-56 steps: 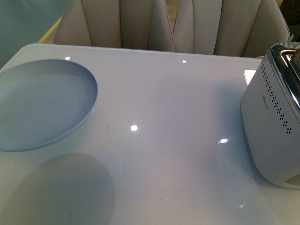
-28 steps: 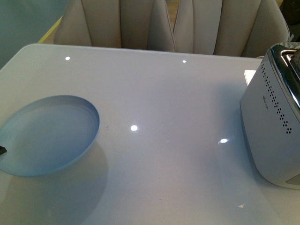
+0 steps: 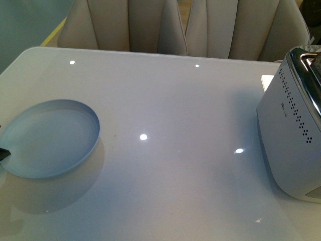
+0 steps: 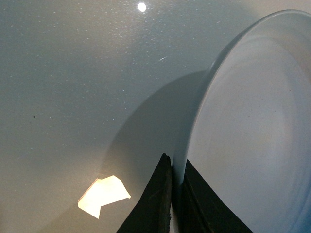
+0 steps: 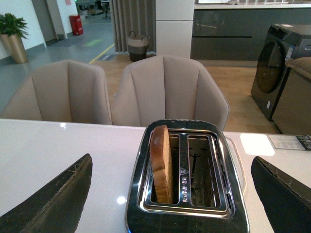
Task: Left arm holds plate, right arm toasts bread
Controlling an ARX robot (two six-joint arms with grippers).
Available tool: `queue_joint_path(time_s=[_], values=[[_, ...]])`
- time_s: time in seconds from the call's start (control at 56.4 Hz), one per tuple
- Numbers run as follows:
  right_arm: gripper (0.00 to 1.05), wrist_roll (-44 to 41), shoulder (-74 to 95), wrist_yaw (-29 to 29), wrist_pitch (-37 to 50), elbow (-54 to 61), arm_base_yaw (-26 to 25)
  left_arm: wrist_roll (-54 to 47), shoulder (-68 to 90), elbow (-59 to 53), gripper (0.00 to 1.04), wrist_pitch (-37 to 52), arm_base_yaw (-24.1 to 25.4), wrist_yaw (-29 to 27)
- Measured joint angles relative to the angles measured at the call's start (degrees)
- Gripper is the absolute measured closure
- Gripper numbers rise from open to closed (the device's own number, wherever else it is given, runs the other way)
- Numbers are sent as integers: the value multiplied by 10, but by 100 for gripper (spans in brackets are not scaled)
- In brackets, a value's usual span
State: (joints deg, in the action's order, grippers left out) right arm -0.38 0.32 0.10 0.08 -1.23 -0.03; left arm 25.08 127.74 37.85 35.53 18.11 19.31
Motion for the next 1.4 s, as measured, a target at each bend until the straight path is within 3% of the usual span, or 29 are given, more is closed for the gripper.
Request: queue_joint_path(time_s=[0.762,0.833,1.028,1.258,1.294,1.4], values=[[9,0,0,0,0,0,0,-10,47,10,101,33,1,-20],[9,0,0,0,0,0,0,-11,47,10,91,33,0,-24],[9,0,0,0,0,0,0,-16,28,7,47,8,0,-35],[9,0,0,0,0,0,0,-5,-42,-20,10,-2,5,-46],[9,0,0,0,0,0,0,-3,-57,-26,6,-3,5,-48],[9,0,0,0,0,0,0,16,-114,-47,8,-5,2,-53]])
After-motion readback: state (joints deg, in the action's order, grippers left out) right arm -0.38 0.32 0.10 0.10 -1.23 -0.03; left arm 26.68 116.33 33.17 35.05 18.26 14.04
